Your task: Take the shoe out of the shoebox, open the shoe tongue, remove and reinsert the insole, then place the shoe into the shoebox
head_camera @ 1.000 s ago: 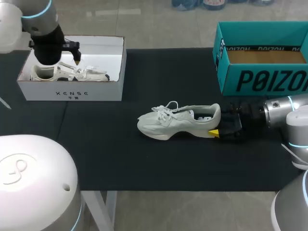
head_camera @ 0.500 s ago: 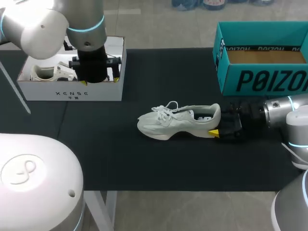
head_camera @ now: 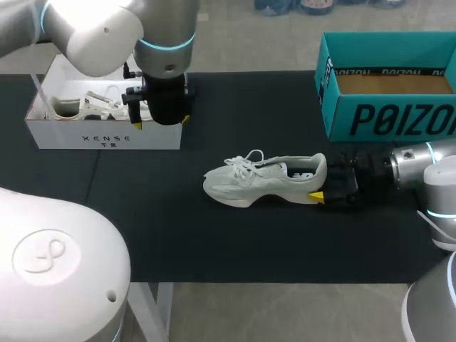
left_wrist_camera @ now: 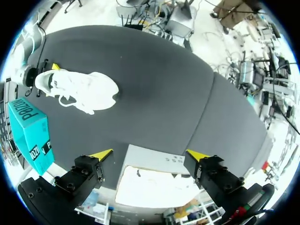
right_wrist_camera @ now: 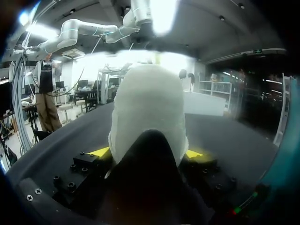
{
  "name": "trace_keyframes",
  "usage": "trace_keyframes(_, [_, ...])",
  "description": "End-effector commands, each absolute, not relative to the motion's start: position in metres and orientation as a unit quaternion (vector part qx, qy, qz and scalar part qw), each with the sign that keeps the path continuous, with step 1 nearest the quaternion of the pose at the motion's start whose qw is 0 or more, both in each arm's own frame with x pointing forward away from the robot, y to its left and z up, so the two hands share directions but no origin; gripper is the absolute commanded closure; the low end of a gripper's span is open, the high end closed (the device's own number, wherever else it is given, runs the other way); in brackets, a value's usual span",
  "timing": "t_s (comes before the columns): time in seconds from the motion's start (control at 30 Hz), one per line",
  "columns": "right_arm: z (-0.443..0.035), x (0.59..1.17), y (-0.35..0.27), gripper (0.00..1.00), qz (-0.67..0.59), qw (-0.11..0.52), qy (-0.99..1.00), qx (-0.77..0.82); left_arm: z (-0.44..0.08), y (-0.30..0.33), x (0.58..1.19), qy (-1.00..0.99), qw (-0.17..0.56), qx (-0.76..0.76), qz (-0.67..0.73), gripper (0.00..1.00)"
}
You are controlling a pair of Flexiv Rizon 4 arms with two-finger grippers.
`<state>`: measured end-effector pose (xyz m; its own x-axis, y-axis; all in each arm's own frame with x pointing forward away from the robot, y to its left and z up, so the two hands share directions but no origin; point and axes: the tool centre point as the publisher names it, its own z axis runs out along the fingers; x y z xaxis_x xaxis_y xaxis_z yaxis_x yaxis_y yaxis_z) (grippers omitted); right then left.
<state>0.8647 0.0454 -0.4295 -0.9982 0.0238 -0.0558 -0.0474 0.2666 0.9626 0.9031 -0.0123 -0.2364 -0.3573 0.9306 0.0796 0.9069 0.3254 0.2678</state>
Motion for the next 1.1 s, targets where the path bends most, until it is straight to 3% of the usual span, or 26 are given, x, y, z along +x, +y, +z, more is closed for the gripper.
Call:
trace_keyframes(0.03, [-0.435, 0.865, 0.047, 1.0, 0.605, 0.03, 0.796, -0.007, -0.226, 0.001, 0.915, 0.969, 0.026, 0.242, -0.038, 0.0])
trace_keyframes(0.1, [-0.435, 0.865, 0.047, 1.0, 0.605, 0.03, 0.796, -0.007, -0.223, 0.008, 0.906, 0.991, 0.064, 0.101, -0.054, 0.0])
trace_keyframes(0.3, [-0.435, 0.865, 0.047, 1.0, 0.605, 0.03, 0.796, -0.007, -0.219, 0.01, 0.888, 0.99, 0.103, -0.079, -0.045, 0.0])
trace_keyframes(0.37, [-0.435, 0.865, 0.047, 1.0, 0.605, 0.03, 0.796, -0.007, -0.225, -0.001, 0.888, 0.994, 0.075, -0.061, -0.047, 0.0])
trace_keyframes(0.97, [-0.435, 0.865, 0.047, 1.0, 0.605, 0.03, 0.796, -0.007, -0.226, -0.01, 0.886, 0.995, 0.083, -0.044, -0.026, 0.0])
trace_keyframes(1.03, [-0.435, 0.865, 0.047, 1.0, 0.605, 0.03, 0.796, -0.007, -0.233, -0.011, 0.893, 0.959, 0.173, -0.223, 0.008, 0.0])
trace_keyframes(1.1, [-0.435, 0.865, 0.047, 1.0, 0.605, 0.03, 0.796, -0.007, -0.236, -0.009, 0.884, 0.912, 0.175, -0.37, -0.005, 0.0])
